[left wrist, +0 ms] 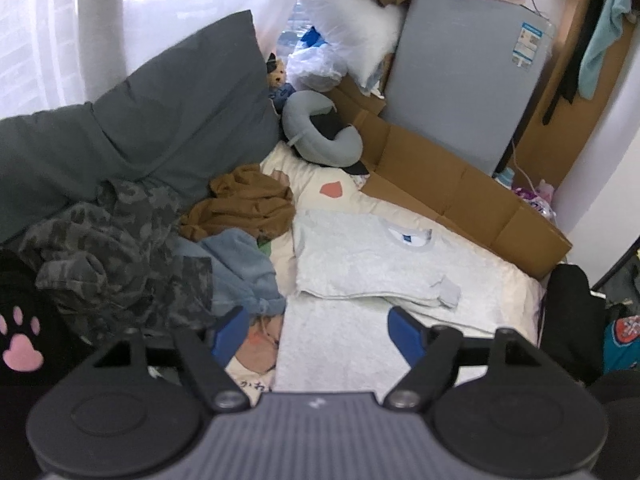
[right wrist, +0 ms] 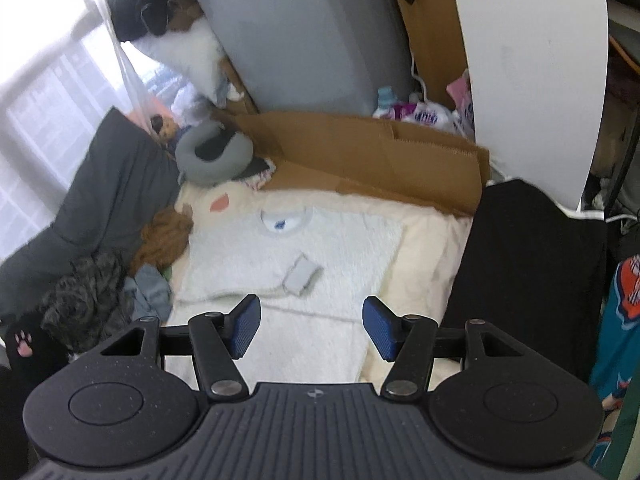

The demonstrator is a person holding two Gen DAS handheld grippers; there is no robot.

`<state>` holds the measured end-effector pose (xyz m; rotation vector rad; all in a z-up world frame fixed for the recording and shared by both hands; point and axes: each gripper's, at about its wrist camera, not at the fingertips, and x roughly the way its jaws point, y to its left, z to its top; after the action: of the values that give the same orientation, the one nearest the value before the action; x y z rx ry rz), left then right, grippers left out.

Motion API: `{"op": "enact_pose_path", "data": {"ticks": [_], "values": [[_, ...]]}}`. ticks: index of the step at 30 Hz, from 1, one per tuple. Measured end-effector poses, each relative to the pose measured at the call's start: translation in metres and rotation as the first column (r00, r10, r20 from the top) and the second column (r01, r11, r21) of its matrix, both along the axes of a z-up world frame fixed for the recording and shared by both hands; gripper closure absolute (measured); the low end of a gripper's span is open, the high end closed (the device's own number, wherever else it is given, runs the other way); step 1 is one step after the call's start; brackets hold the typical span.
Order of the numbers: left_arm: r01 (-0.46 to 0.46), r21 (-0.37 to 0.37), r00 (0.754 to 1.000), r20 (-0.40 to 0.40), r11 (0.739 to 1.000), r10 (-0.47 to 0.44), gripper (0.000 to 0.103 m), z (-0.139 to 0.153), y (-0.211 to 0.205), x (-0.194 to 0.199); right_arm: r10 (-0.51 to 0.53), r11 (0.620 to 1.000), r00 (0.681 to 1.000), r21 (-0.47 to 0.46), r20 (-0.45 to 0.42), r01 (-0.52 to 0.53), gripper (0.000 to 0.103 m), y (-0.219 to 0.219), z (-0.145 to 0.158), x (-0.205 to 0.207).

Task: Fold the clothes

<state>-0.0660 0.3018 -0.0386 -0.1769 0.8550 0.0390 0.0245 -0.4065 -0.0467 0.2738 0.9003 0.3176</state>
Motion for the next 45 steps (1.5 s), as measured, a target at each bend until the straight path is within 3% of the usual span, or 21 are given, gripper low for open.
{"op": "enact_pose_path", "data": {"ticks": [10, 23, 32, 45], "values": [[0.040, -0.013, 0.999, -0.009, 0.999, -0.040, 0.024, -0.060, 0.003, -0.007, 0.001, 1.000, 0.999, 0.026, -0.035, 0.000, 0.040, 0.021, -0.067, -0.034], [0.045, -0.069, 0.987, -0.153, 0.997, -0.055, 0.032, -0.175, 0.016, -0.008, -0.051, 0.998, 0.979, 0.034, -0.196, 0.059, 0.040, 0.029, -0.185, -0.074], [-0.003, -0.101, 0.964, -0.266, 0.995, -0.024, 0.039, -0.253, 0.025, -0.009, -0.061, 0.997, 0.952, 0.020, -0.300, 0.070, 0.041, 0.036, -0.249, -0.091], [-0.076, -0.134, 0.904, -0.427, 0.988, 0.011, 0.047, -0.351, 0.035, -0.016, -0.033, 0.999, 0.911, 0.005, -0.411, 0.039, 0.046, 0.065, -0.321, -0.098]]}}
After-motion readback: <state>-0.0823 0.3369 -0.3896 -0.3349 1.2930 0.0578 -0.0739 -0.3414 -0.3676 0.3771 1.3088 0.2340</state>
